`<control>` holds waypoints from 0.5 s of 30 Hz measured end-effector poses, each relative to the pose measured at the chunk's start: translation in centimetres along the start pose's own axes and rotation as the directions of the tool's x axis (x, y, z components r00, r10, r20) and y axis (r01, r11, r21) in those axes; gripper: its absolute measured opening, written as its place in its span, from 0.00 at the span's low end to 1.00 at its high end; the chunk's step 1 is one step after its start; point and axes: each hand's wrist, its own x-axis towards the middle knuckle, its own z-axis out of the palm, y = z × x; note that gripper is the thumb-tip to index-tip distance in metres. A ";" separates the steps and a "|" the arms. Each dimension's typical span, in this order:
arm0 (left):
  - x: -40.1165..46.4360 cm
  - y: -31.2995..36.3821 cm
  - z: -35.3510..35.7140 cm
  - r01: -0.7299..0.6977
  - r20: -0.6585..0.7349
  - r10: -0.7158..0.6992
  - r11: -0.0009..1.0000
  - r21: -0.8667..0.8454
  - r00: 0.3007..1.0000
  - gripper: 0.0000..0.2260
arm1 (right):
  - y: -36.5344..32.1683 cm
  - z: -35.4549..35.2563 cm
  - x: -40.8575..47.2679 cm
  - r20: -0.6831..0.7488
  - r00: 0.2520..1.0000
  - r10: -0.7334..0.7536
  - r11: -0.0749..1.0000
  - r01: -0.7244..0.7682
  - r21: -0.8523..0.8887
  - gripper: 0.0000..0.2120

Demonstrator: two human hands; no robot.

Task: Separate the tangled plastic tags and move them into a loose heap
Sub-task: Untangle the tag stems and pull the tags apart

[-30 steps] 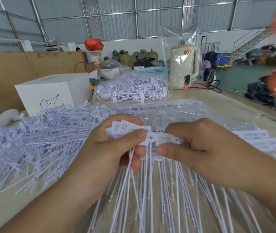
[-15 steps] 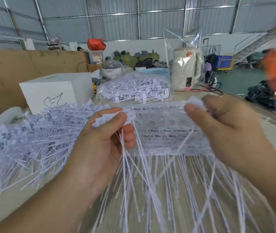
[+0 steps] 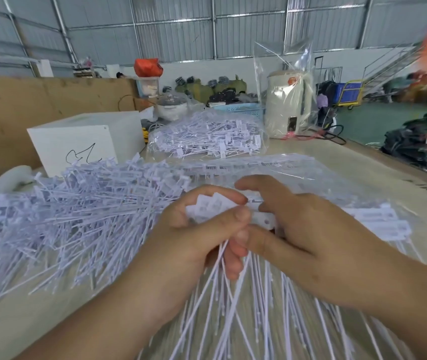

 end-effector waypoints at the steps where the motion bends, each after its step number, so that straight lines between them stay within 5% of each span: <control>1: 0.0 0.1 -0.1 -0.004 -0.004 0.004 1.000 0.010 1.000 0.05 | -0.1 -0.1 0.0 0.002 1.000 -0.002 1.000 0.002 0.018 0.26; 6: 0.1 0.5 -0.6 -0.037 -0.057 0.040 0.998 0.050 0.998 0.04 | 0.2 -1.4 0.0 -0.014 0.998 0.055 0.980 -0.052 0.193 0.19; 15: 0.3 1.0 -1.0 -0.135 -0.196 0.140 0.990 0.041 0.971 0.04 | 0.3 -3.1 -0.2 0.003 0.997 0.082 0.994 -0.082 0.075 0.16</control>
